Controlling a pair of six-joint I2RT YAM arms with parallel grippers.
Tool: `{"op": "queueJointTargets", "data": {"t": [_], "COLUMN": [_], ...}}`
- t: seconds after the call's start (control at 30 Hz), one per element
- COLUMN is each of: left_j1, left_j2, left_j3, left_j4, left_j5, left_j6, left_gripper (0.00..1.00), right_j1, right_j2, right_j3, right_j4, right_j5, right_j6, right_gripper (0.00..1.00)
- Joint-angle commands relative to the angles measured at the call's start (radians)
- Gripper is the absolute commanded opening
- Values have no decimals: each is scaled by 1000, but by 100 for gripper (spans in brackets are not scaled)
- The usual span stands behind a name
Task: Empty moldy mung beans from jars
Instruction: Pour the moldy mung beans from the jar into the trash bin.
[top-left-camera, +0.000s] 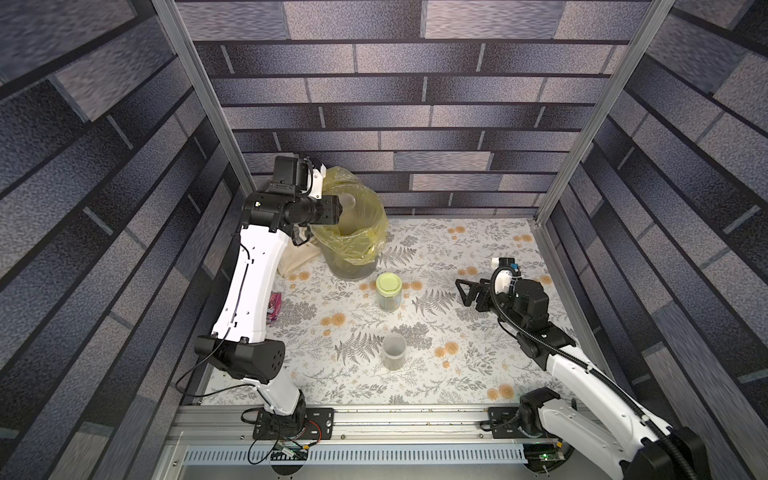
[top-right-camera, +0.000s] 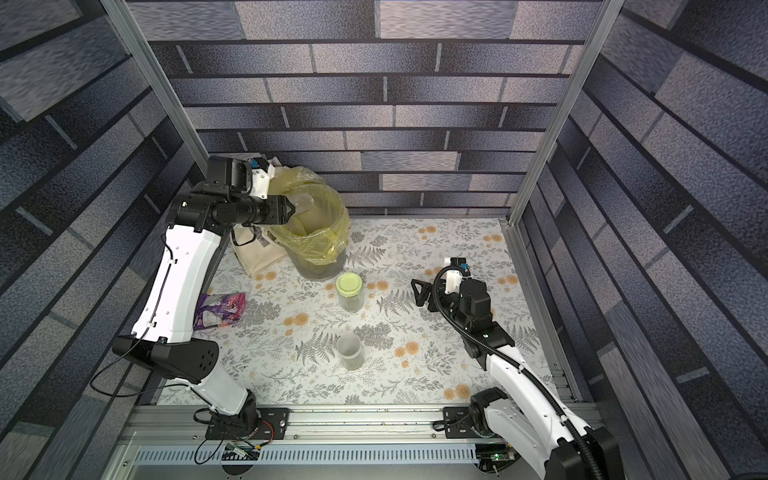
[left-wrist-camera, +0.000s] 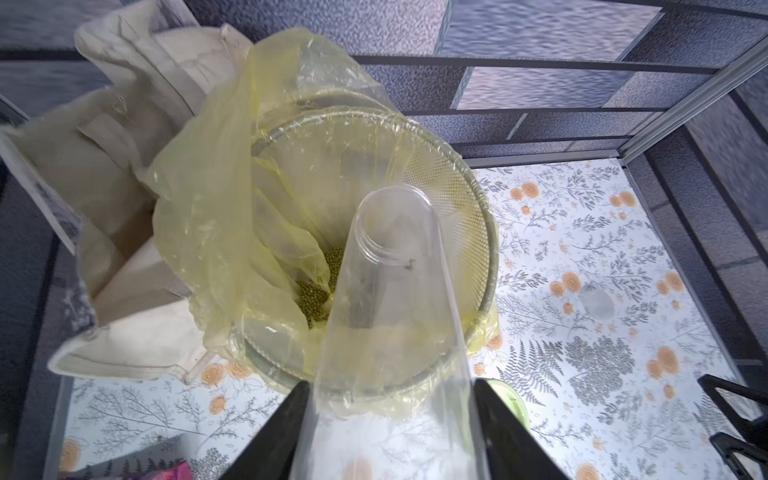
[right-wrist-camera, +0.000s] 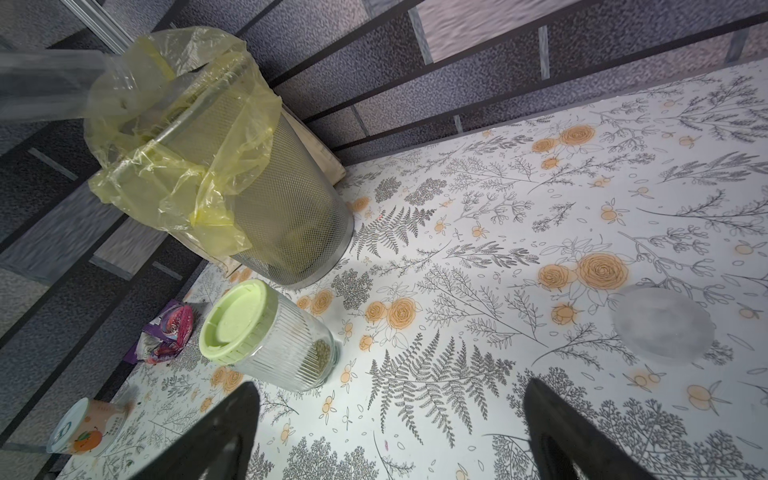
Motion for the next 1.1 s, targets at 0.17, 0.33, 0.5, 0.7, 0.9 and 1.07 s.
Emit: {"op": "queueJointTargets", "data": {"t": [0.17, 0.33, 0.5, 0.7, 0.9, 1.07], "left_j1": [26, -70, -169, -16, -104, -163], "left_j2": [-48, 113, 224, 151, 143, 122], "left_j3": [-67, 183, 289, 227, 274, 200], "left_j4": [71, -244, -380, -203, -175, -106], "left_j5": [91, -259, -528, -60, -250, -290], "left_j6": [-29, 122, 185, 21, 70, 105], "left_gripper": [62, 61, 59, 59, 60, 60], "right_j1": [-6, -6, -6, -9, -8, -8], "right_j2": [-32, -19, 0, 3, -7, 17], "right_j3": [-58, -66, -54, -42, -37, -5], "right_j4": [185, 214, 175, 140, 122, 83], "right_j5": [-89, -80, -52, -44, -42, -75], "right_j6": [25, 43, 41, 34, 23, 18], "right_gripper": [100, 100, 100, 100, 100, 100]}}
